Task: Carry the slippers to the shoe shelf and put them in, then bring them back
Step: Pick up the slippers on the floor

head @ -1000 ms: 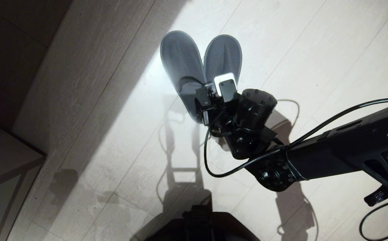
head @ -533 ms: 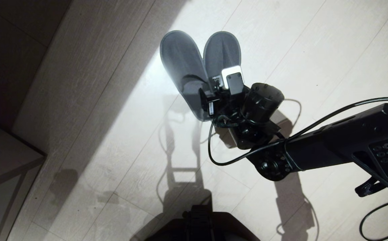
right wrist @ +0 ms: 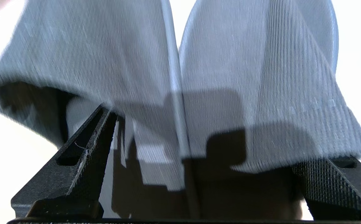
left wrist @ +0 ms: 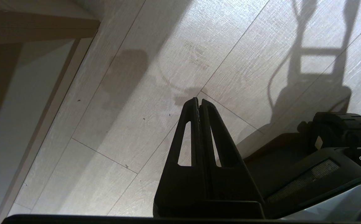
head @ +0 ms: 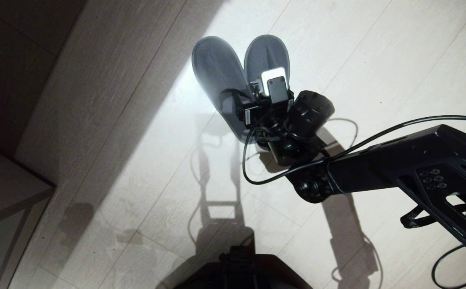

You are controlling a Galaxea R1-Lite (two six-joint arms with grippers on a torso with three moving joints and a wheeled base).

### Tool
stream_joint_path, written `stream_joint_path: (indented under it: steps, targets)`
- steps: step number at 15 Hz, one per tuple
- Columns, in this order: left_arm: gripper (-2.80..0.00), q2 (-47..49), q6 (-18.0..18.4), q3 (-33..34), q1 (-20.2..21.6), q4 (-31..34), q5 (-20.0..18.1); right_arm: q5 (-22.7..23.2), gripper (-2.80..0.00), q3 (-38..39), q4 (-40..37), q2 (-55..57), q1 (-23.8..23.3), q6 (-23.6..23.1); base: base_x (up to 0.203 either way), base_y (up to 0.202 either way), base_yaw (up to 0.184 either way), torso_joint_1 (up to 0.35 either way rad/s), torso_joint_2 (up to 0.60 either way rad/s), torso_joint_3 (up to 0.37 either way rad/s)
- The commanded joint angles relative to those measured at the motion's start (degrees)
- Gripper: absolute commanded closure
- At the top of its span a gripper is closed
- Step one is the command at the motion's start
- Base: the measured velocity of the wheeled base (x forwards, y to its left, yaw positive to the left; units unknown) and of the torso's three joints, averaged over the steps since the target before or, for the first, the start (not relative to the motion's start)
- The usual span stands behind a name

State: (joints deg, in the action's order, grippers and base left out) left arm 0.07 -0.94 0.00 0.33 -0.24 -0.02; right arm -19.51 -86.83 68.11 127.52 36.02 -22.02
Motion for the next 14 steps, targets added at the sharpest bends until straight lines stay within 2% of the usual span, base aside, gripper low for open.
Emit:
stream_joint_path:
  steps: [1,11,14]
  targets:
    - [0.00,0.0,0.0,0.0,0.0,0.0,0.0,0.5,0.00,-2.3,1.3,2.3,-0.3,-0.2,0.000,0.000,0.000,0.000,0.00,0.000]
    - [0.00,0.0,0.0,0.0,0.0,0.0,0.0,2.7,0.00,-2.5,0.7,2.6,-1.6,-0.5,0.000,0.000,0.000,0.000,0.00,0.000]
    - [0.00,0.0,-0.1,0.0,0.0,0.0,0.0,3.4,0.00,-2.0,-0.4,-0.3,-1.5,0.0,0.000,0.000,0.000,0.000,0.00,0.000]
